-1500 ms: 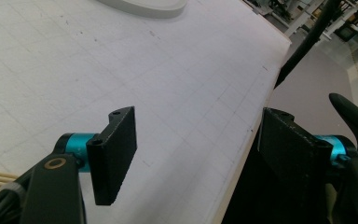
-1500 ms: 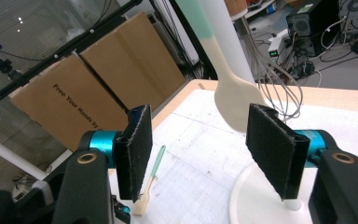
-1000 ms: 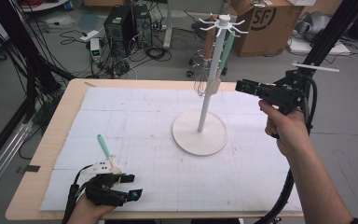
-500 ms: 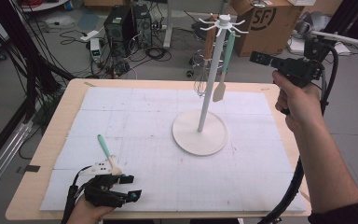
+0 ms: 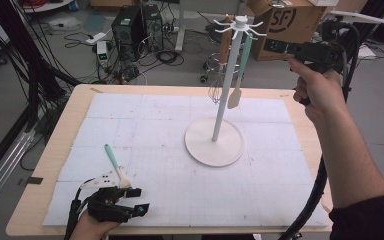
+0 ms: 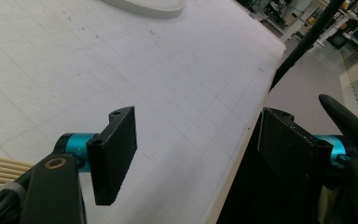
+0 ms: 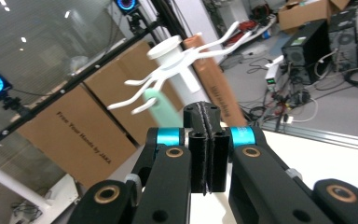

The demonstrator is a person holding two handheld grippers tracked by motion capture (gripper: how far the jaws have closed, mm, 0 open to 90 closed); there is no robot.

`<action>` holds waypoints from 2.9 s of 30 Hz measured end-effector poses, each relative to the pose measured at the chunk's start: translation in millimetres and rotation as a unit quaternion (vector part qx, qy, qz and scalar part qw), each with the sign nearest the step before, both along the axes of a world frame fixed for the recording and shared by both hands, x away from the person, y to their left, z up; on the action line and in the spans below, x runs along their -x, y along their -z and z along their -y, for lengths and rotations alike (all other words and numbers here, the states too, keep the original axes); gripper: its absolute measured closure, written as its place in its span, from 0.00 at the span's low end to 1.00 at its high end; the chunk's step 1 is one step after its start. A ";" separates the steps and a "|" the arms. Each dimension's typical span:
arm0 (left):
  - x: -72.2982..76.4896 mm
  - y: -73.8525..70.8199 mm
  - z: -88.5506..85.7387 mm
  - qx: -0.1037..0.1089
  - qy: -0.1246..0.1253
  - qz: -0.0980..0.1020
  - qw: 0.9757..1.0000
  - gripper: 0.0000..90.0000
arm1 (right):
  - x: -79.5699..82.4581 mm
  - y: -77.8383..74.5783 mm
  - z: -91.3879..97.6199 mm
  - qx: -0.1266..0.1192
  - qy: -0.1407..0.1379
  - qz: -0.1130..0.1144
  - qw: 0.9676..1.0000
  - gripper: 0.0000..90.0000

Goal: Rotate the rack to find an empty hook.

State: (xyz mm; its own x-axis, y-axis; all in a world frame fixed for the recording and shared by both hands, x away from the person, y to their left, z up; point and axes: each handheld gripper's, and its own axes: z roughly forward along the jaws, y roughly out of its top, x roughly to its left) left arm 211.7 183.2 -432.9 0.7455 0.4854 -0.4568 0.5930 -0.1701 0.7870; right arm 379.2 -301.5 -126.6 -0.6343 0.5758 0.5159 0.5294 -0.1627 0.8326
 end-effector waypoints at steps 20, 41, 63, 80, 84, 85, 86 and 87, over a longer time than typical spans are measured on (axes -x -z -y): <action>3.5 -2.7 2.9 0.002 0.005 0.004 1.000 0.32 | 4.6 -9.8 -32.9 0.012 -0.031 0.020 0.999 1.00; 4.6 -3.1 3.6 -0.002 0.006 0.008 1.000 0.32 | 16.7 8.4 -41.6 0.027 -0.036 0.011 0.999 1.00; 3.7 -2.7 0.2 -0.011 -0.005 0.007 1.000 0.25 | 9.3 -10.7 -31.8 0.021 0.004 0.027 0.999 1.00; 3.4 -3.0 -1.6 -0.019 -0.015 0.010 1.000 0.19 | 15.9 -15.9 -60.8 0.040 -0.026 0.040 0.998 1.00; 3.4 -2.8 -2.6 -0.019 -0.016 0.009 1.000 0.19 | 15.5 -16.0 -64.2 0.040 -0.027 0.039 0.998 1.00; 3.3 -2.8 -2.9 -0.019 -0.015 0.010 1.000 0.19 | 15.7 -16.0 -64.6 0.041 -0.028 0.038 0.998 1.00; 3.5 -2.9 -2.8 -0.018 -0.016 0.010 1.000 0.19 | 15.7 -16.0 -64.8 0.040 -0.028 0.038 0.998 1.00; 3.6 -3.0 -2.7 -0.018 -0.016 0.010 1.000 0.19 | 15.7 -16.0 -64.8 0.041 -0.027 0.040 0.998 1.00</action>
